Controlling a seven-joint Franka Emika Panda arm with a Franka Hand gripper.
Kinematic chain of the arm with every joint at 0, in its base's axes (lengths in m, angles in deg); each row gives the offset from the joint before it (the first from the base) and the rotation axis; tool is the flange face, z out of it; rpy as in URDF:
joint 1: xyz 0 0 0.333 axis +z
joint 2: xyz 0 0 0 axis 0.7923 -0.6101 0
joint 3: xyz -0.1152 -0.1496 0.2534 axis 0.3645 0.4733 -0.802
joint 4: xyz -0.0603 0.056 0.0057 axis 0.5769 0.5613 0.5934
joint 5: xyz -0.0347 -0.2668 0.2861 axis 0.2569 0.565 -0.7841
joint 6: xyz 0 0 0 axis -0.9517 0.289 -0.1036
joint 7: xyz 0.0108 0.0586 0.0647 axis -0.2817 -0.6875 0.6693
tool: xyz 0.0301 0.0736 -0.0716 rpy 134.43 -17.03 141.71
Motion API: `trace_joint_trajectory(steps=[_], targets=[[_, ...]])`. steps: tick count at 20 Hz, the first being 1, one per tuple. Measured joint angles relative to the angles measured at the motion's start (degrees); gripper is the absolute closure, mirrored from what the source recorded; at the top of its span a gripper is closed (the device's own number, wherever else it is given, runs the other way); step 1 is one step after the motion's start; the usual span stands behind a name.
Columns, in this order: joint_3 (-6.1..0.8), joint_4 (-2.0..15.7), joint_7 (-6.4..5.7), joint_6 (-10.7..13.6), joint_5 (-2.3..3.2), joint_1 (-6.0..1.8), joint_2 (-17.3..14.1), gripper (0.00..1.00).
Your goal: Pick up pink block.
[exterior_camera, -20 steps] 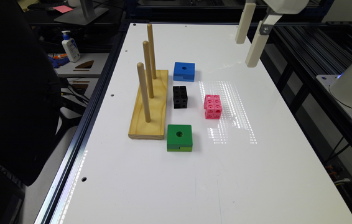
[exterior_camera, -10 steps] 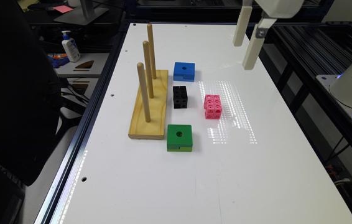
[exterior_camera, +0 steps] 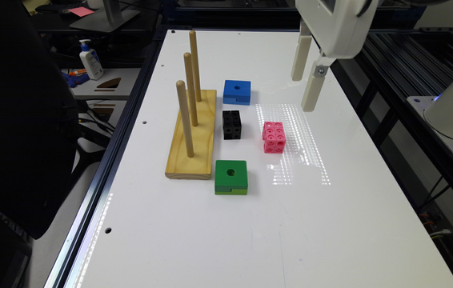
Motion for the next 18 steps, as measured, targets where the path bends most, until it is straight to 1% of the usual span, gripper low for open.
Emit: trace_joint_trajectory(steps=[4,6,12,15,18], targets=[[0.00,-0.23,0.00,-2.9,0.02,-0.03,-2.8,0.00],[0.00,-0.23,0.00,-3.9,0.03,-0.07,-3.8,0.00],[0.00,-0.22,0.00,-4.0,0.06,-0.31,-4.0,0.00],[0.02,-0.22,0.06,-4.0,0.31,-0.79,-4.0,0.00],[0.02,-0.21,0.21,-4.0,0.41,-1.29,-4.0,0.00]])
